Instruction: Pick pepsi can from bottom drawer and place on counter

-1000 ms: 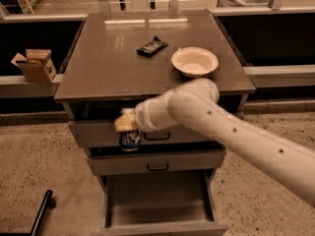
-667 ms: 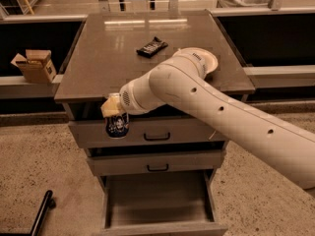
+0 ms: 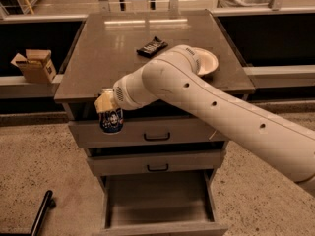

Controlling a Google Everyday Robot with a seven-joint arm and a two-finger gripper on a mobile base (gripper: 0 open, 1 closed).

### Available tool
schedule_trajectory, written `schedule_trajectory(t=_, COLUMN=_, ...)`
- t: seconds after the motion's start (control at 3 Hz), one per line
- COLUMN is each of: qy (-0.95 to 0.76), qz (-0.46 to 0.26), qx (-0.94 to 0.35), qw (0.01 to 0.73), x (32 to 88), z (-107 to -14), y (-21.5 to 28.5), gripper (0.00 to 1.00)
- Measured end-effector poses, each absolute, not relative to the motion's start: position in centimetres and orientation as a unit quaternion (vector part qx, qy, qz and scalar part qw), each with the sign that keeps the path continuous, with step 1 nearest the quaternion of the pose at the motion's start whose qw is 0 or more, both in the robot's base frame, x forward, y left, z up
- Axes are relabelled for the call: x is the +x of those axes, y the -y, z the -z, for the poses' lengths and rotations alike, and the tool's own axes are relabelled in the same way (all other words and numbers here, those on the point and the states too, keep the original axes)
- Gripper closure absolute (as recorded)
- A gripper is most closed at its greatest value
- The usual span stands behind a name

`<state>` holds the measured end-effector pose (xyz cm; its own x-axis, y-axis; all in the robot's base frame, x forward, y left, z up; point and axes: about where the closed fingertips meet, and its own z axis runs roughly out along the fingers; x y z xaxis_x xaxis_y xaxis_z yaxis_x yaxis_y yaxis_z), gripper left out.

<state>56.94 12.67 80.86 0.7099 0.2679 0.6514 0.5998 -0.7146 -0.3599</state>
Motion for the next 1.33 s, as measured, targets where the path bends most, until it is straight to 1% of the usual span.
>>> schedule_trajectory(t=0.33, qy=0.251, qz=0.299, qx=-0.879, qw=0.274, x=57.6, z=-81.6, y=-12.8, gripper=1.0)
schedule_trajectory(t=0.67, qy=0.269, qz=0.311, qx=-0.877, qw=0.249, x=60.9, z=-85.9, y=-15.7, gripper=1.0)
schedule_trajectory(t=1.0, qy=0.283, qz=0.309, qx=-0.879, qw=0.229, x=64.3, z=-88.9, y=-18.5, gripper=1.0)
schedule_trajectory(t=1.33, qy=0.248, qz=0.31, qx=-0.891, qw=0.22, x=68.7, z=-91.0, y=-20.2, gripper=1.0)
